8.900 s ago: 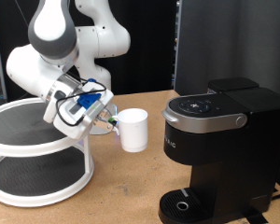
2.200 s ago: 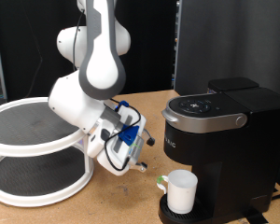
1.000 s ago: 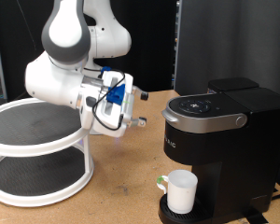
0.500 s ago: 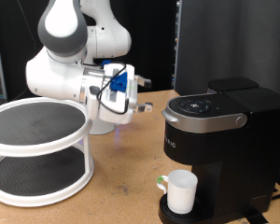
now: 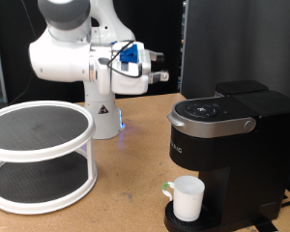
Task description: Make a cup of coffee with the keurig machine
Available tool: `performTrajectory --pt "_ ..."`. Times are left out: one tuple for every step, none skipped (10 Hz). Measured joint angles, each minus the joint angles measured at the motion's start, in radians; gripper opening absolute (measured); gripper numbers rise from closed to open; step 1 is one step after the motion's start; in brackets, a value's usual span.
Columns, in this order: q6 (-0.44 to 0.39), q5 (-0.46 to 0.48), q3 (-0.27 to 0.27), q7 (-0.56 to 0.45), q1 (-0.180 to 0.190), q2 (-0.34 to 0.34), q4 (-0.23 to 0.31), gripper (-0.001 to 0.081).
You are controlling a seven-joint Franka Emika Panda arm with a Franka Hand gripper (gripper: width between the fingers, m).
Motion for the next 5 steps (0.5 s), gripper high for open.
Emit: performTrajectory --pt "0.003 0.000 0.011 0.029 0.000 -0.034 0.004 0.0807" --pt "0.015 -0.006 0.026 0.052 0.000 -0.067 0.006 0.0807" --pt "0.029 -0.007 0.039 0.069 0.000 -0.098 0.006 0.0807" --pt "0.037 -0.007 0.049 0.101 0.000 -0.120 0.007 0.0807" --pt "0.042 -0.008 0.055 0.156 0.000 -0.137 0.007 0.0807"
